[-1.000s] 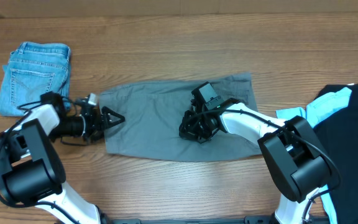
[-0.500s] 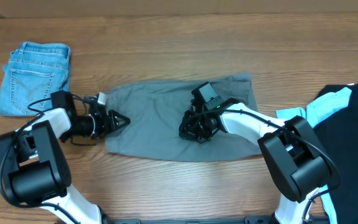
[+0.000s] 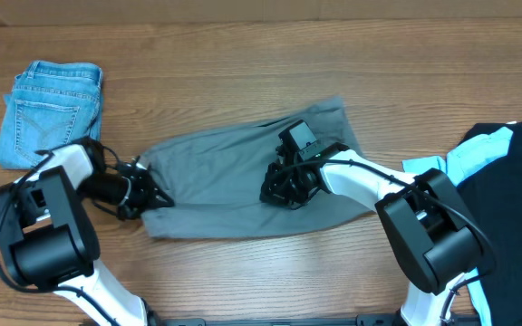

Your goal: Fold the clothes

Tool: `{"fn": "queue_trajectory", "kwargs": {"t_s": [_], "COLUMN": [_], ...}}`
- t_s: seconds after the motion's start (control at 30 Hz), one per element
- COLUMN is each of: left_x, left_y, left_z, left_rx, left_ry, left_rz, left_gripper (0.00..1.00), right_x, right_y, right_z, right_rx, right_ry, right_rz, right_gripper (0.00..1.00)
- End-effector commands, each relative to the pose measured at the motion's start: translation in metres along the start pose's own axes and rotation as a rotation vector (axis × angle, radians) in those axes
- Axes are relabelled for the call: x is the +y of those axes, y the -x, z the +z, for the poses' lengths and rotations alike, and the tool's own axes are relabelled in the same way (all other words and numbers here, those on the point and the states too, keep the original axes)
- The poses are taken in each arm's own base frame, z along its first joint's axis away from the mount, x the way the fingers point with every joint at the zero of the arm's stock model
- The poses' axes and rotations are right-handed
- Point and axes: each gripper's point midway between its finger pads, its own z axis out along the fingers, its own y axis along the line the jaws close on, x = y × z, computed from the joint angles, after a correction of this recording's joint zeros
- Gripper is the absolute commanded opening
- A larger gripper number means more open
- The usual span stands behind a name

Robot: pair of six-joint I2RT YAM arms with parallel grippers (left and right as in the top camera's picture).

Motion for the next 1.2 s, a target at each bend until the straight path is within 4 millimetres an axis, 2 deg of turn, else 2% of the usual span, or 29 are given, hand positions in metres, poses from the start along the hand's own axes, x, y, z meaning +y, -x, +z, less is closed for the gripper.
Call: {"fn": "queue_trajectory", "kwargs": {"t_s": [0.0,0.1,0.23,0.33,0.37,0.43,0.47,0.5,0.57,0.6,0.67,0.8,0.83,0.97,1.03,1.17], "left_x": [0.004,-0.015,-0.050,-0.079,-0.086,-0.088,-0.085,-0.083,-0.077,-0.071,-0.058,-0.026,-0.018,0.011,0.025,0.042], "left_y": [0.020,0.018,0.010,0.007,0.005,0.003,0.002,0.002,0.004,0.006,0.008,0.011,0.012,0.015,0.014,0.021], "left_z": [-0.071,-0.120,-0.159,-0.166,-0.163,-0.159,-0.156,-0.152,-0.142,-0.136,-0.129,-0.115,-0.111,-0.095,-0.085,-0.062], "left_rx": [-0.166,-0.248,-0.316,-0.340,-0.336,-0.323,-0.319,-0.320,-0.322,-0.322,-0.316,-0.298,-0.298,-0.307,-0.308,-0.333], "left_ry": [0.253,0.339,0.361,0.361,0.367,0.410,0.435,0.440,0.426,0.419,0.413,0.346,0.319,0.276,0.286,0.293], "left_rz": [0.068,0.104,0.167,0.238,0.262,0.262,0.230,0.198,0.125,0.089,0.044,0.002,0.008,-0.002,-0.004,0.026], "left_gripper": [0.20,0.24,0.26,0.28,0.32,0.36,0.39,0.49,0.57,0.65,0.73,0.80,0.84,0.96,1.00,1.00], "right_x": [0.017,0.020,0.015,0.007,0.002,-0.006,-0.009,-0.012,-0.015,-0.016,-0.018,-0.015,-0.015,-0.014,-0.014,-0.014], "right_y": [0.016,0.021,0.028,0.031,0.032,0.034,0.034,0.034,0.032,0.030,0.028,0.023,0.023,0.025,0.024,0.024], "right_z": [-0.038,-0.069,-0.110,-0.131,-0.136,-0.142,-0.143,-0.144,-0.144,-0.144,-0.143,-0.142,-0.141,-0.142,-0.142,-0.142], "right_rx": [-0.084,-0.136,-0.201,-0.229,-0.237,-0.242,-0.238,-0.235,-0.226,-0.217,-0.209,-0.189,-0.189,-0.195,-0.194,-0.192], "right_ry": [0.044,0.038,0.026,0.020,0.014,0.006,0.000,-0.004,-0.014,-0.019,-0.023,-0.015,-0.015,-0.012,-0.013,-0.014], "right_rz": [-0.112,-0.127,-0.112,-0.096,-0.082,-0.072,-0.068,-0.070,-0.085,-0.083,-0.082,-0.127,-0.131,-0.138,-0.138,-0.136], "right_gripper": [0.08,0.09,0.10,0.11,0.11,0.12,0.13,0.13,0.14,0.16,0.19,0.29,0.35,0.47,0.48,0.51]}}
